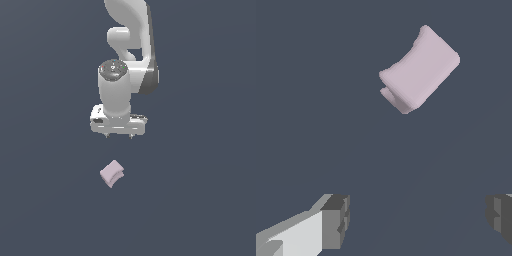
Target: Pick up the object and move it to a goal position.
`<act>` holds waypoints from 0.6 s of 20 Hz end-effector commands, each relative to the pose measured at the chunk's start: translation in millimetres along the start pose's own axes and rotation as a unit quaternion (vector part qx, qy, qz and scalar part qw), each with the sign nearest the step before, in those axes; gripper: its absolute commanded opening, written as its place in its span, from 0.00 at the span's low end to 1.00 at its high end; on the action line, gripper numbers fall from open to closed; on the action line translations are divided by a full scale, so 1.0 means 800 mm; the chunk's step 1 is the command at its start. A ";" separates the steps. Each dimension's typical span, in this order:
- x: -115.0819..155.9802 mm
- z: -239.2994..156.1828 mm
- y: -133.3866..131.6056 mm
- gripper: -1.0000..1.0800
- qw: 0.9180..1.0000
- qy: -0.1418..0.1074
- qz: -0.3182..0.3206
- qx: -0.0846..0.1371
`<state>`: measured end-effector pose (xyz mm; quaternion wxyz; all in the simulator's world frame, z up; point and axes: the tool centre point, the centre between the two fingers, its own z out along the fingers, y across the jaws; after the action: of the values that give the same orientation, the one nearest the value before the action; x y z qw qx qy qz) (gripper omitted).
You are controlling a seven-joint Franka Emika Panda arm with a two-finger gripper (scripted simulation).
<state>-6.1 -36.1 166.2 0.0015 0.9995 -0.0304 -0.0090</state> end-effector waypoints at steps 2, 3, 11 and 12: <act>0.000 0.000 0.000 0.96 1.000 0.000 0.000 0.000; 0.000 -0.001 -0.002 0.96 1.000 0.000 -0.001 0.000; -0.006 -0.008 -0.020 0.96 1.000 0.000 -0.017 0.006; -0.006 -0.008 -0.020 0.96 1.000 0.000 -0.017 0.006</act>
<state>-9.0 -20.4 172.1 -0.0041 0.9998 -0.0146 -0.0087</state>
